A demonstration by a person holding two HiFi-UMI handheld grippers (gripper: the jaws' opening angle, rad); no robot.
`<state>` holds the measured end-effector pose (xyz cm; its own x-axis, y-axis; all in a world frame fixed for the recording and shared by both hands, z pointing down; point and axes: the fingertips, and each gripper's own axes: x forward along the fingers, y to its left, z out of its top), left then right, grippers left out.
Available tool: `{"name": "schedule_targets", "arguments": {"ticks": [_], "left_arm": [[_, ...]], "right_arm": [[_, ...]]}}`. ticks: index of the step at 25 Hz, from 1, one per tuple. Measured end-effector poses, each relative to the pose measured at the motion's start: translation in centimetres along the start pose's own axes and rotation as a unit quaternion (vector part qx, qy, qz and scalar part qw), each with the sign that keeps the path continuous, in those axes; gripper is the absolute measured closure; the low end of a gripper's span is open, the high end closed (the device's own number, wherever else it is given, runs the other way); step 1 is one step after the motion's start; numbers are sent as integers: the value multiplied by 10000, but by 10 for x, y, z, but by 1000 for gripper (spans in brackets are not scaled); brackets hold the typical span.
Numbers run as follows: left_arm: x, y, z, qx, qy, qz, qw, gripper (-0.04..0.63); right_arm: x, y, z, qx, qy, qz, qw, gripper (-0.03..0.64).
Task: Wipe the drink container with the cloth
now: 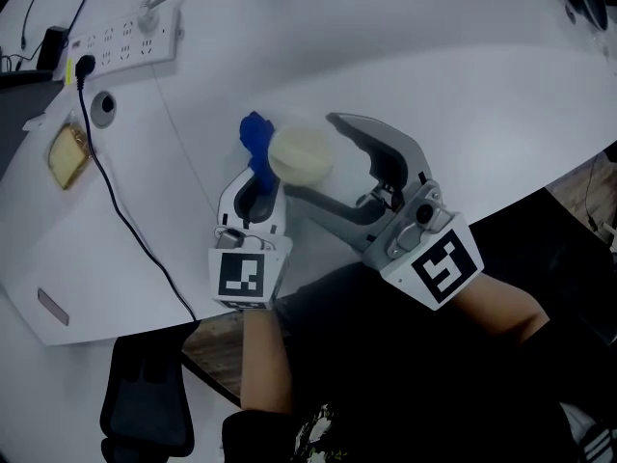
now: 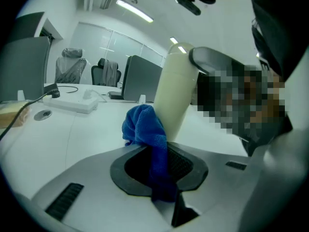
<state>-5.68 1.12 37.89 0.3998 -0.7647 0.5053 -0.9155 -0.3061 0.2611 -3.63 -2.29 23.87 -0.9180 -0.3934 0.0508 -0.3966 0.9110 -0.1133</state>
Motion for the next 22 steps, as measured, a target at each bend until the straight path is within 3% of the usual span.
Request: {"name": "schedule_targets", "arguments": {"ticks": [5, 9, 11, 13, 17, 20, 22], "left_arm": [[1, -1, 1, -38, -24, 123, 9999, 531], [-2, -2, 2, 23, -7, 115, 9999, 531], [-5, -1, 3, -25, -45, 124, 9999, 530], [-11, 4, 6, -195, -137, 172, 9996, 530], [-37, 21, 32, -294, -776, 178, 9964, 531], [-64, 11, 63, -163, -1475, -180, 9888, 531], [-73, -4, 81, 143, -1608, -341, 9863, 530]], "right_arm": [[11, 2, 1, -77, 126, -551, 9984, 353], [12, 0, -3, -80, 381, -457, 9982, 354], [10, 1, -7, -50, 515, -97, 9986, 354], [8, 3, -12, -101, 687, 562, 9960, 354], [6, 5, -16, -191, 797, 2174, 9726, 354], [6, 9, -14, -113, 637, 2791, 9581, 354], [5, 13, -12, -145, 586, 2981, 9526, 354]]}}
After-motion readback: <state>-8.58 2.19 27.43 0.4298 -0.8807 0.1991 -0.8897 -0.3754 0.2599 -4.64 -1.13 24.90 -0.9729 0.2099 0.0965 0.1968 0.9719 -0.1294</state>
